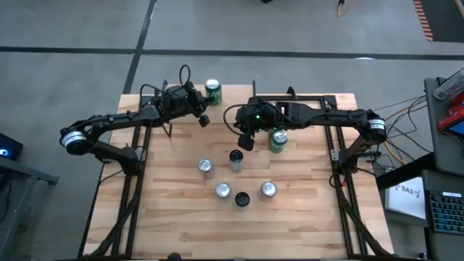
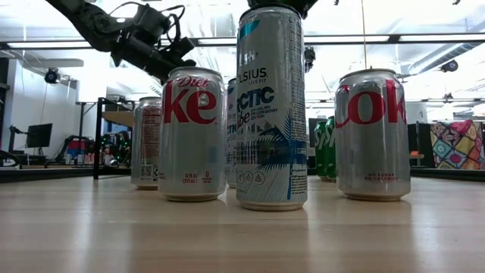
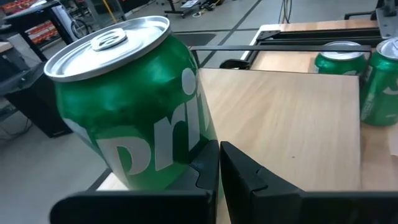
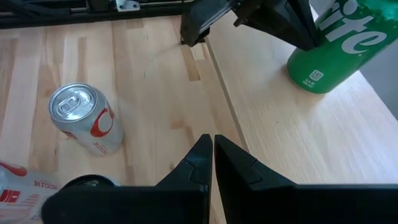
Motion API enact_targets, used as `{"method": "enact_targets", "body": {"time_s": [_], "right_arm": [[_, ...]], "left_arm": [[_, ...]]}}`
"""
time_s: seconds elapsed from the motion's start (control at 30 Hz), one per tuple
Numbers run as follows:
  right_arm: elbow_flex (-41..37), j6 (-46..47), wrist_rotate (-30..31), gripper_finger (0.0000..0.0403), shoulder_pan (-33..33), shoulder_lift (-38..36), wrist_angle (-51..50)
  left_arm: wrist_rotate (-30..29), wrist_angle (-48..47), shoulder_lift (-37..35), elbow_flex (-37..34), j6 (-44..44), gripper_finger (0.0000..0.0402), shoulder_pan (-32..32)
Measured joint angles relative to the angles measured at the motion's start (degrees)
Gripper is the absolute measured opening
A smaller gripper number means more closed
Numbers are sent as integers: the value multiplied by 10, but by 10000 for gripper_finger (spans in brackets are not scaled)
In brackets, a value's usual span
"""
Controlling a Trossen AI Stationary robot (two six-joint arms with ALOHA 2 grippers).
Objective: Place canned beverage on shelf
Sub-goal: Put the bottom green soda can on the shelf
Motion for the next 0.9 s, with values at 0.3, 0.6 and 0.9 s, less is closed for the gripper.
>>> {"method": "enact_targets", "body": {"time_s": [0.3,0.6,0.9], "right_arm": [[0,0,0,9,0,0,0],[0,0,0,9,0,0,0],[-67,-20,-1,9,-4,1,168]], "left_arm": [[-28,0,0,0,-8,0,4],[-6,-1,-5,-1,-8,0,5],[66,-38,-57,-2,0,0,5]]}}
